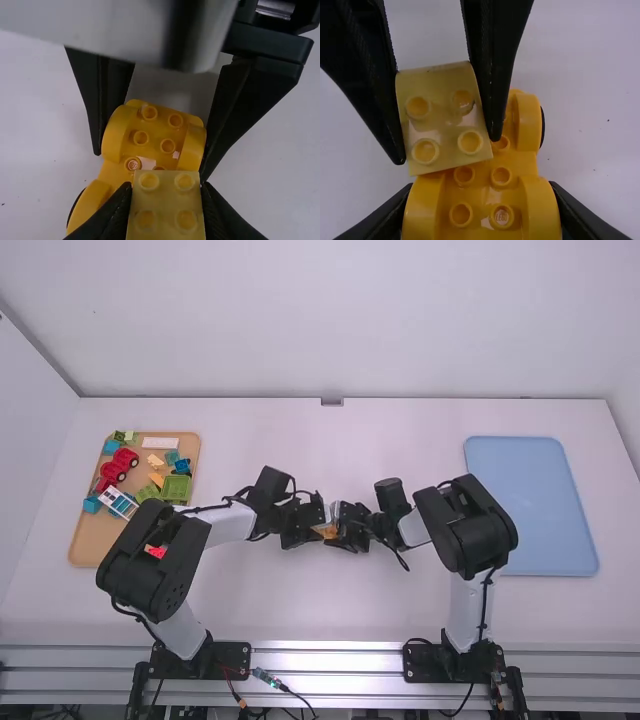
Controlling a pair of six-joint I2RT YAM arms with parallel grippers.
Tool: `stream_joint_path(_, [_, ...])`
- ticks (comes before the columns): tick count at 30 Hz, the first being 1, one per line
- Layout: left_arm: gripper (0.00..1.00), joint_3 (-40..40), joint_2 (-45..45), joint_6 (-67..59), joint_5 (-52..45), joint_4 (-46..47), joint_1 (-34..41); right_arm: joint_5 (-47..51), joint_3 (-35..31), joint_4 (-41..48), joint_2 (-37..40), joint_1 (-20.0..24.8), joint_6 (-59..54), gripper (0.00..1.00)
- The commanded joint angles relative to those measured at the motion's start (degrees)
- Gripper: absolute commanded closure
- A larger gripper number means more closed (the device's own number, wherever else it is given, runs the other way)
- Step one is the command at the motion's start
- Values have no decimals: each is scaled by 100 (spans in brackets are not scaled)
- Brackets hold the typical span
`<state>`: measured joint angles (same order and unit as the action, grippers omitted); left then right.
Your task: Assemble lego blocks to make yellow taxi
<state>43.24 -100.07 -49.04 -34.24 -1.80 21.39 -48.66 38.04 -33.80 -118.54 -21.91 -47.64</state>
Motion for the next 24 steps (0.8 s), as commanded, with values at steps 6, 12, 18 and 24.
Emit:
stream_joint_path(6, [73, 90, -42, 14, -66, -40, -15, 1145, -160, 487, -380, -26, -197, 78])
stream_joint_path(12, [82, 92, -42, 11, -61, -226, -17, 1141, 9, 999, -380, -26, -505, 79])
stream_joint_path(18, [92, 214, -42, -404, -63, 76, -24, 1102, 44, 1202, -380, -22, -743, 80])
stream_joint_path(24, [98, 245, -42, -570, -688, 36, -474, 1102, -133, 918, -380, -22, -791, 82])
